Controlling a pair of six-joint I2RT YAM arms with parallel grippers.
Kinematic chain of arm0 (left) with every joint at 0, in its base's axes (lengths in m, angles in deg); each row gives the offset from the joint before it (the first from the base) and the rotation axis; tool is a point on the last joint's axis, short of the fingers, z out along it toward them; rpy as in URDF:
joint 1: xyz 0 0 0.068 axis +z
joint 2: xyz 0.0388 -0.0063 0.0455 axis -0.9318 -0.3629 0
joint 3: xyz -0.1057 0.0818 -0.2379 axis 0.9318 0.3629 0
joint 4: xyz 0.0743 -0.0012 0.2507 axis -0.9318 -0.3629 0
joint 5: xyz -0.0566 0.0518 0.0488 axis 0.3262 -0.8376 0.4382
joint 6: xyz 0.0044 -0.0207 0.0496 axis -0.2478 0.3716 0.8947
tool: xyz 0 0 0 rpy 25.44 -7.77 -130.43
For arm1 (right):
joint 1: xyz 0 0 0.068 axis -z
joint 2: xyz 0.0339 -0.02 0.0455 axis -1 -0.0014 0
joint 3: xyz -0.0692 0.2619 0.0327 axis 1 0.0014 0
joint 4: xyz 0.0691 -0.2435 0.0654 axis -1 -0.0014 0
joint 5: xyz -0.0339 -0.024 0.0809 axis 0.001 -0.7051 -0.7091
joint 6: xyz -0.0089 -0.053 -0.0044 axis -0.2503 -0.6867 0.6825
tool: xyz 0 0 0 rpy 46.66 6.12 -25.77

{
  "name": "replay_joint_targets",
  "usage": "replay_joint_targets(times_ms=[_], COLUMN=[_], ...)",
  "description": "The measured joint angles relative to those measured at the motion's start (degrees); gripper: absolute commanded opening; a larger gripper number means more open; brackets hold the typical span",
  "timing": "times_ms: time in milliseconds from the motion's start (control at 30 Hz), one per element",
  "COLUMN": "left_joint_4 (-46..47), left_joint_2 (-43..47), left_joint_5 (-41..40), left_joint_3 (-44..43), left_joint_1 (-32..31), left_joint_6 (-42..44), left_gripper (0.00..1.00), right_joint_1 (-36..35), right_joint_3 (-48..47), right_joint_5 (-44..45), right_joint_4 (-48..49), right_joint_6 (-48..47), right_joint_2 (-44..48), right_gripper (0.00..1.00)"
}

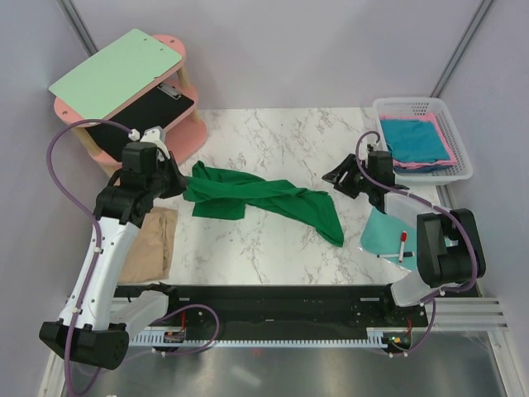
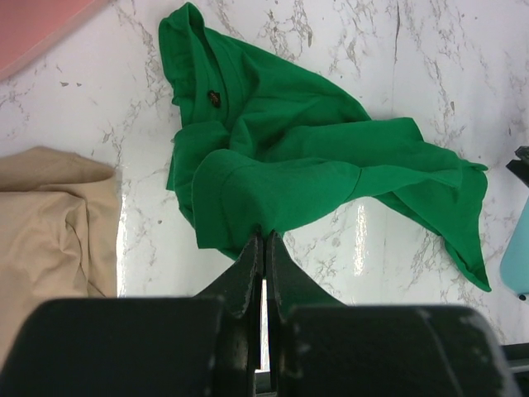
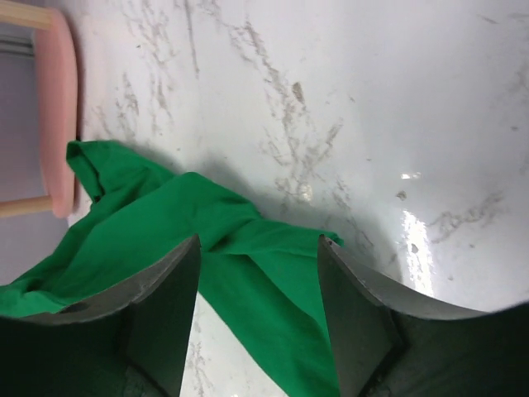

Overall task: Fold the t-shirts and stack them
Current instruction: Flatten out the tshirt

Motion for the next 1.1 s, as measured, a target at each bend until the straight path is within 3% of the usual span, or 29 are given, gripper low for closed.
replay_joint_targets(times_ms=[133, 300, 733, 1100], left_joint_4=[-0.2, -0.2, 0.3, 0.7], left_joint_2=[0.0, 0.0, -1.2, -1.9], left_joint_5=[-0.1, -0.2, -0.4, -0.4], left_joint_3=[0.2, 0.3, 1.0, 2.5], left_joint_1=[0.0, 0.0, 0.0, 0.0], left_joint_6=[0.0, 0.0, 0.0, 0.0], left_gripper=[0.02, 0.02, 0.02, 0.02], right_joint_1=[0.2, 0.2, -3.3, -6.1], right_joint_3=[-2.1, -2.9, -9.0, -10.3], right_joint_5=[-2.3, -2.7, 11.5, 11.5], right_joint_4=[1.7, -0.2, -17.3, -21.0], right_joint_6=[1.7, 1.1, -17.2, -21.5], right_joint_2=[-1.7, -2.8, 4.5, -1.8], right_gripper=[0.57, 0.6, 0.64, 0.63])
